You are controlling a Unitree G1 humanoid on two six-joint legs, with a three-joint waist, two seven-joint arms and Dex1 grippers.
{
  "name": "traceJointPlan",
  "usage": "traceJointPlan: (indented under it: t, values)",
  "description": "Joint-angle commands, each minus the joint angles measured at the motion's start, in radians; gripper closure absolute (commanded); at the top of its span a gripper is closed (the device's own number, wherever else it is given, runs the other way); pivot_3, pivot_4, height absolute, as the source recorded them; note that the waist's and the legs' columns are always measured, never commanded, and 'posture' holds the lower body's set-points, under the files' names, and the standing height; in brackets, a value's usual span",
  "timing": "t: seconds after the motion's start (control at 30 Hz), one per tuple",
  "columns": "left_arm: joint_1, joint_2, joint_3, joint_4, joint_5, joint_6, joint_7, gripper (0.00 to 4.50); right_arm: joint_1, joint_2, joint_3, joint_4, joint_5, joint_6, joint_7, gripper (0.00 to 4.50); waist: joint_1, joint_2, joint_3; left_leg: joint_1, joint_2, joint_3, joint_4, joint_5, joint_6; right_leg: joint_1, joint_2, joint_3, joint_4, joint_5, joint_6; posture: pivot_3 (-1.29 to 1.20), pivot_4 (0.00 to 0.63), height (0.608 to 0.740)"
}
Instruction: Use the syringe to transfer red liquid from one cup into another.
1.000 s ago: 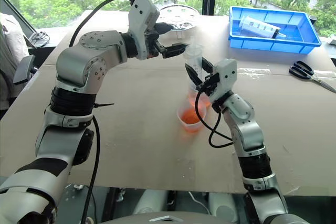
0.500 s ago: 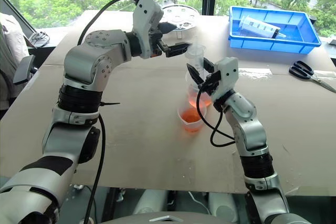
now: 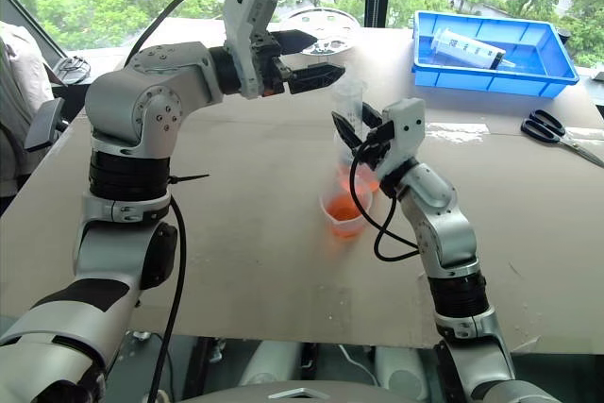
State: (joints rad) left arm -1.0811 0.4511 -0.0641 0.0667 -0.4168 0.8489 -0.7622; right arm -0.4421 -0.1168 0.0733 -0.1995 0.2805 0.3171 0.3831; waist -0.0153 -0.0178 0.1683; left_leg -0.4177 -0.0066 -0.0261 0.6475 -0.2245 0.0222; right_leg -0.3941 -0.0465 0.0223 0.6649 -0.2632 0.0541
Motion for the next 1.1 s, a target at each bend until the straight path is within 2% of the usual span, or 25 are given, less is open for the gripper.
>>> traceJointPlan:
  t: [0.03,0.77,0.97,1.1]
  values:
    - [-0.049,-0.025,-0.032,0.014,0.028,-0.068,-0.014,0.0,-0.022,-0.001,0.006,-0.037,0.007,-0.001,0.007,3.01,0.0,0.0,0.0,0.0,0.0,0.0,0.0,0.0,0.0,0.0,0.0,0.0,0.0,0.0,0.0,0.0,0.15,0.74]
    - [-0.049,-0.05,-0.019,0.079,0.06,-0.104,-0.046,0.0,-0.02,-0.001,0.016,-0.047,0.011,0.015,0.015,3.02,-0.002,0.0,0.0,0.0,0.0,0.0,0.0,0.0,0.0,0.0,0.0,0.0,0.0,0.0,0.0,0.0,0.15,0.74]
    - [-0.03,-0.033,-0.06,0.125,0.13,-0.196,-0.062,0.0,-0.019,0.005,0.016,-0.055,0.024,0.016,0.022,3.02,-0.002,0.0,0.0,0.0,0.0,0.0,0.0,0.0,0.0,0.0,0.0,0.0,0.0,0.0,0.0,0.0,0.15,0.74]
    - [-0.033,-0.047,-0.056,0.159,0.126,-0.259,-0.1,0.0,-0.017,0.001,0.018,-0.061,0.031,0.021,0.032,3.02,-0.002,0.0,0.0,0.0,0.0,0.0,0.0,0.0,0.0,0.0,0.0,0.0,0.001,0.0,0.0,0.0,0.15,0.74]
